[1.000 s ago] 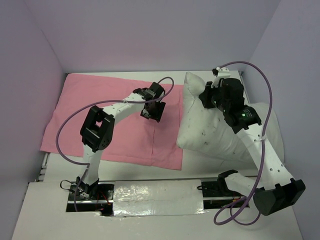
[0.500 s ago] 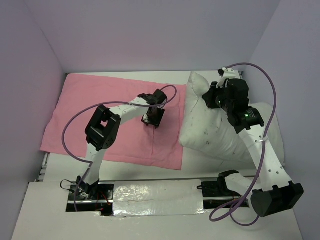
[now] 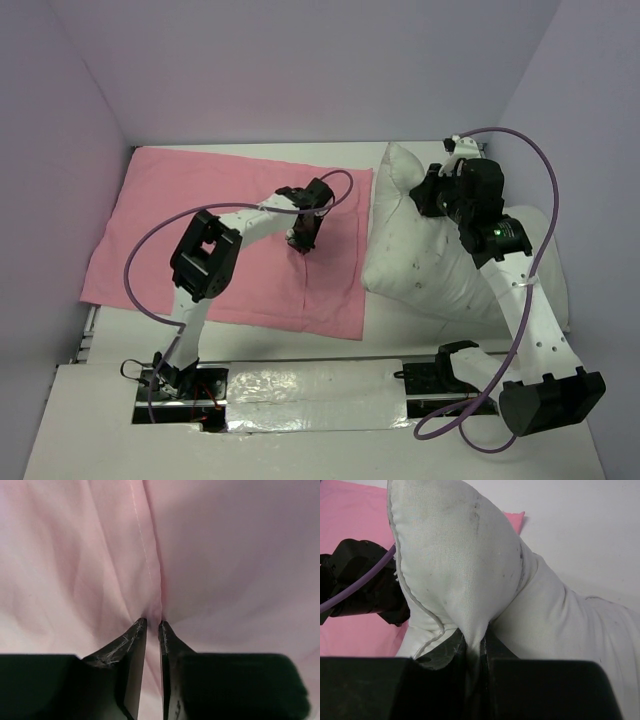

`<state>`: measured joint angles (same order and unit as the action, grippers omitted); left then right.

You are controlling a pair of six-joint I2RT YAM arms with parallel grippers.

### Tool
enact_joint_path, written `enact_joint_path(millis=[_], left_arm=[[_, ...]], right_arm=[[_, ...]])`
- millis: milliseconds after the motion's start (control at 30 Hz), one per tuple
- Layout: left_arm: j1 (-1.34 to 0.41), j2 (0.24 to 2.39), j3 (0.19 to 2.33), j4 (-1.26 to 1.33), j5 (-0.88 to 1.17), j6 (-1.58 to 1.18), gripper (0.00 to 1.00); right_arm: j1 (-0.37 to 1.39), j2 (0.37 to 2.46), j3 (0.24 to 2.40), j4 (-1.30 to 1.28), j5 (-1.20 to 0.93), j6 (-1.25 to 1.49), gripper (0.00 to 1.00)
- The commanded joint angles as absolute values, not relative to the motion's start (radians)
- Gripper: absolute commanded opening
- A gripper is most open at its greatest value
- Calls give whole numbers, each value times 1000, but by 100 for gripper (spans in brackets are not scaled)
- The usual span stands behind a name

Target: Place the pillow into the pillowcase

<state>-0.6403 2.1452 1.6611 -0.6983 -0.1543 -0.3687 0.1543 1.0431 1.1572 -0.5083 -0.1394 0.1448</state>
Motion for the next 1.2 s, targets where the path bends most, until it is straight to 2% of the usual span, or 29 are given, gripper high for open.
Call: enact_joint_path(millis=[0, 100, 133, 300, 467, 833, 967, 1167], left_arm=[[-638, 2128, 1710, -744, -170, -359, 22], [-635, 2126, 1718, -742, -163, -359, 12], [-632, 2128, 1723, -745, -163, -359, 0], [-627, 2080, 1730, -761, -199, -364, 0], [-627, 1919, 1706, -724, -248, -371, 0], [-627, 1775, 1681, -741, -279, -391, 0], [-627, 1763, 1669, -746, -282, -410, 0], [-629, 1732, 1648, -741, -284, -449, 0]], right_arm=[[121, 1045, 1149, -528, -64, 114, 0], [121, 1048, 1149, -526, -55, 115, 0], [121, 1048, 1147, -525, -55, 114, 0], [121, 1049, 1138, -520, -81, 95, 0], [121, 1013, 1100, -479, -116, 58, 0], [136, 972, 1114, -345, -487, -211, 0], [193, 1032, 1212, -325, -538, -329, 0], [343, 1192, 1244, -285, -699, -498, 0]])
